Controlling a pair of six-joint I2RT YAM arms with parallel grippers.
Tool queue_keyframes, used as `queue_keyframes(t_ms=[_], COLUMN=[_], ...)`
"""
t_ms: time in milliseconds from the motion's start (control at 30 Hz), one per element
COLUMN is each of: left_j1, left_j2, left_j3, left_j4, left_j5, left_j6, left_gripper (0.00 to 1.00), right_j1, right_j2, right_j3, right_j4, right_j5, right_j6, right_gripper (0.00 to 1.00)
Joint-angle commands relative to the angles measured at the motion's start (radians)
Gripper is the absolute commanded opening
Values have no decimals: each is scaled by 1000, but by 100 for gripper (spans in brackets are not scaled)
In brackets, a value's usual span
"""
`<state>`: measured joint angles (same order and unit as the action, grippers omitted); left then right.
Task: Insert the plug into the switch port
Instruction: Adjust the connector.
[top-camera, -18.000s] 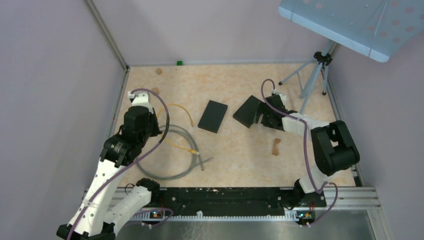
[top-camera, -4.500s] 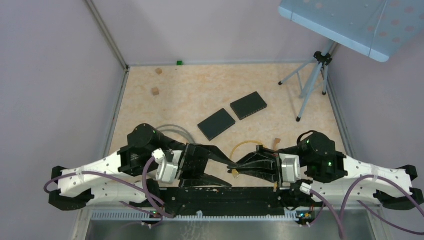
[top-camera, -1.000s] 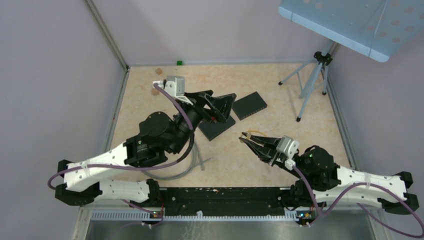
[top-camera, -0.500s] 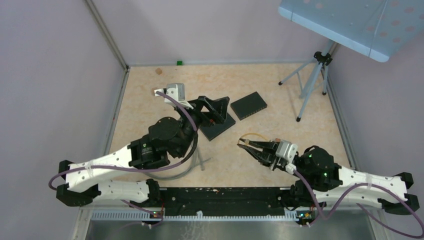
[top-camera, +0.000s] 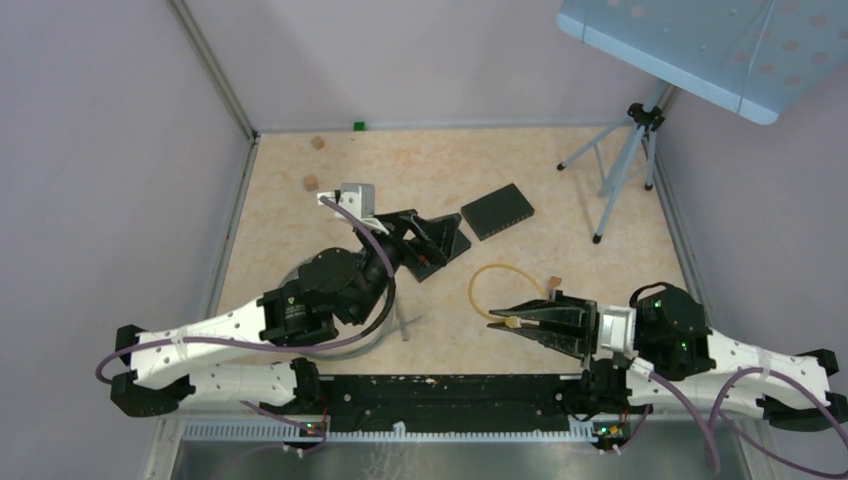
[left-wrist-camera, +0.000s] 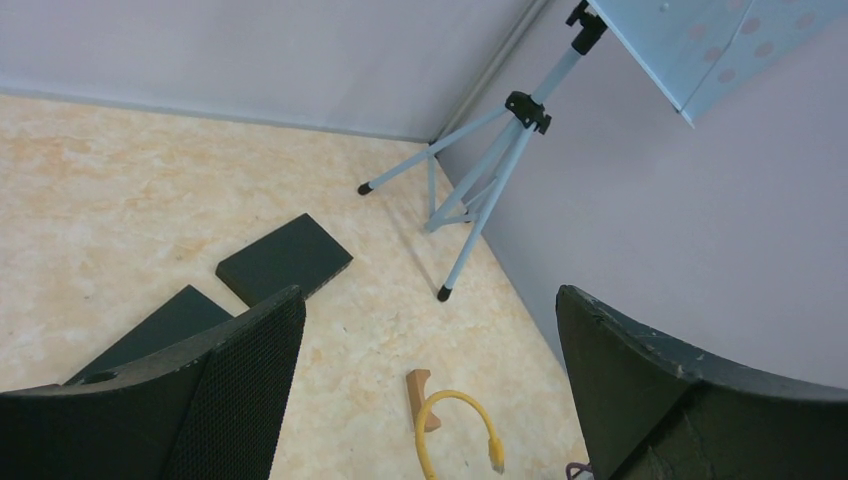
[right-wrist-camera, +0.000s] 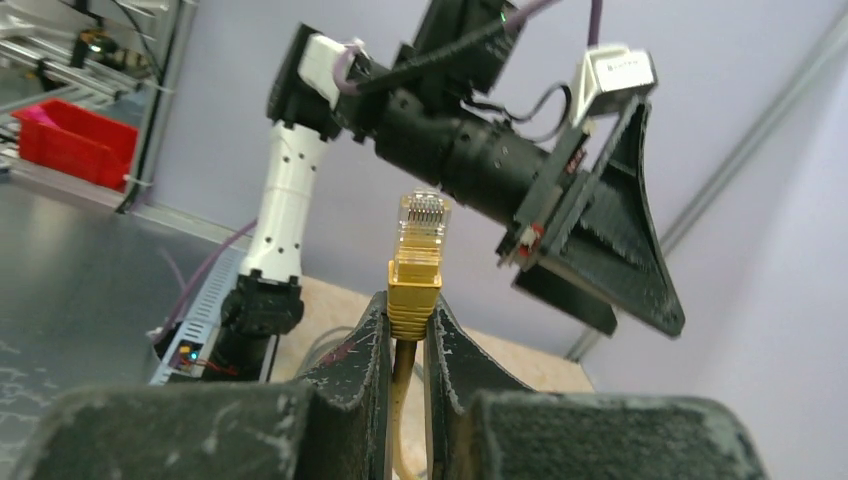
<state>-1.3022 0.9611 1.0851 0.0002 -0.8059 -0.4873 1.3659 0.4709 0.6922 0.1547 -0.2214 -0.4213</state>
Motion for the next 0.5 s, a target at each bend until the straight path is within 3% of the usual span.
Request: queue_keyframes(t_ms=[0,300,467], left_j1=[3,3,3], left_j2=[-47,-105,-108], left_j3=[-35,-80,-69], left_j4=[87,118,100], left_j5=[82,96,93], left_j6=[15,20,43], left_gripper=[98,94,94], right_j1=[10,10,10], right_j2=[-14,-13,29], right_j3=[86,102,65], right_j4=[-33,38,239], right_j5=[-173,-241,-33], right_j6=[-35,-35,60], right_gripper=[0,0,0])
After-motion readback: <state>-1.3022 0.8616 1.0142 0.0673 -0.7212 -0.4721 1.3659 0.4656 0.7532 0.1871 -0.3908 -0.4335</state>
